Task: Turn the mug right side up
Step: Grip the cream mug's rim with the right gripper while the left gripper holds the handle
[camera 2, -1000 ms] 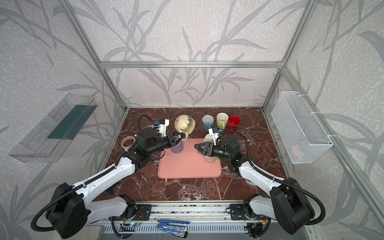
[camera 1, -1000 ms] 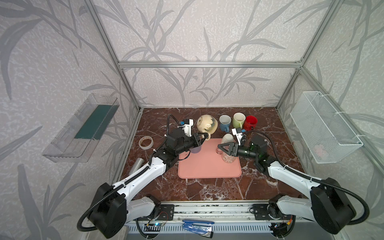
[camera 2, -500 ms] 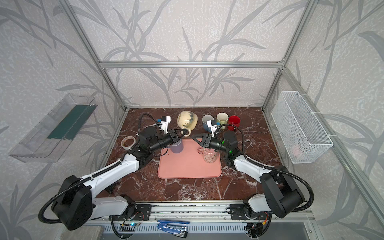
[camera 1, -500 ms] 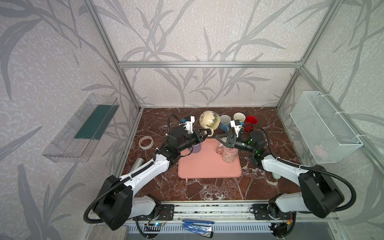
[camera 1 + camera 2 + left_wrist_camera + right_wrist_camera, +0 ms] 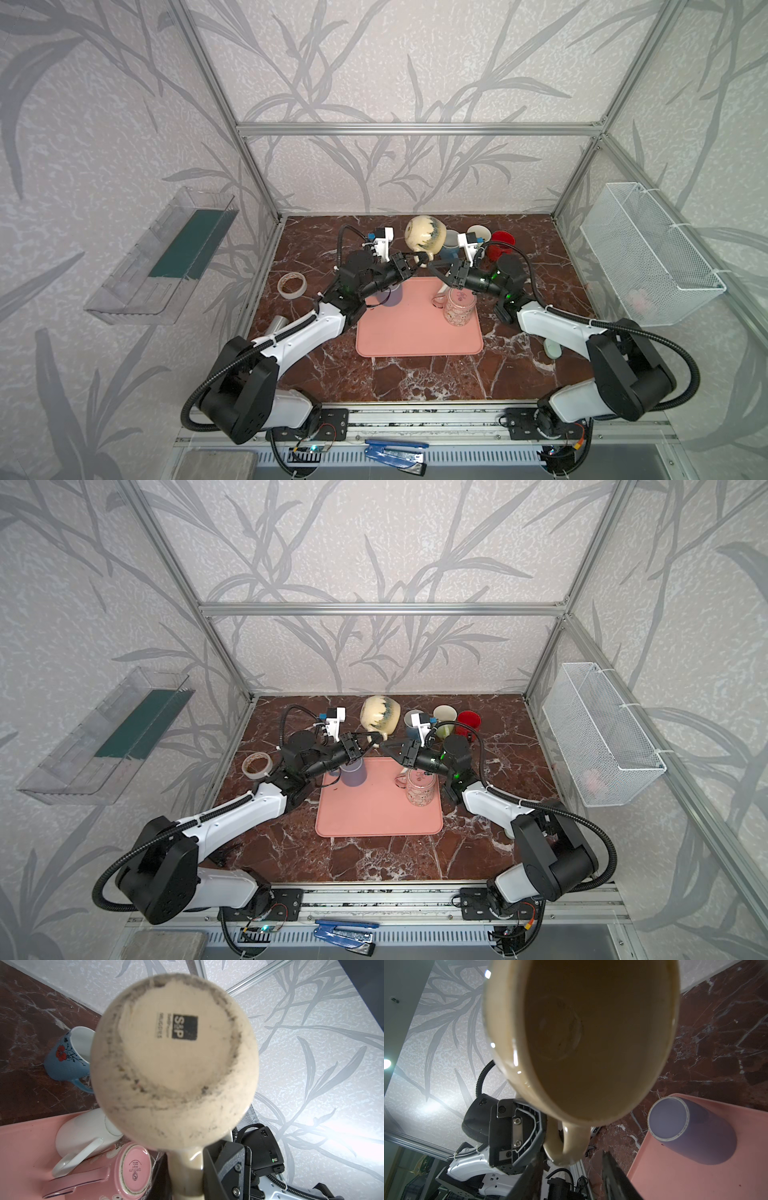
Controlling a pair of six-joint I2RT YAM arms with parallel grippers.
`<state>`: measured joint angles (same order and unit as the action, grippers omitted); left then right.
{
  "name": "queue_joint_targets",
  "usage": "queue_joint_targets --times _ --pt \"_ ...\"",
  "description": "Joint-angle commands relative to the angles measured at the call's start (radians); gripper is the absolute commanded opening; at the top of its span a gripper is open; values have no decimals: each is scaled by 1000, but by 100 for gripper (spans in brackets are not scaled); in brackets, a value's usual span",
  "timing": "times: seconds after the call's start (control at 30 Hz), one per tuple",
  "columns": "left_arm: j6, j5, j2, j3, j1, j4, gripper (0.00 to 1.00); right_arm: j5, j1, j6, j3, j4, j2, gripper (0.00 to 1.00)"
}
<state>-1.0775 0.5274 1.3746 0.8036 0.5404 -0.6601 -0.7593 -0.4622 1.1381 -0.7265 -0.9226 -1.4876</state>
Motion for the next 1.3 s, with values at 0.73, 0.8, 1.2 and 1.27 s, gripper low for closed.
queue_joint_targets --times 0.73,0.8,1.2,1.27 --pt "-24 38 36 67 -2 -268 0 22 25 131 -113 -159 -114 40" --pt "-23 41 44 71 0 -271 0 30 25 134 -111 -159 -116 39" --pt "-66 51 116 67 1 -371 0 61 25 147 -134 -176 -144 28" --pt "-73 55 125 64 1 -384 0 63 25 149 -137 -179 -150 22"
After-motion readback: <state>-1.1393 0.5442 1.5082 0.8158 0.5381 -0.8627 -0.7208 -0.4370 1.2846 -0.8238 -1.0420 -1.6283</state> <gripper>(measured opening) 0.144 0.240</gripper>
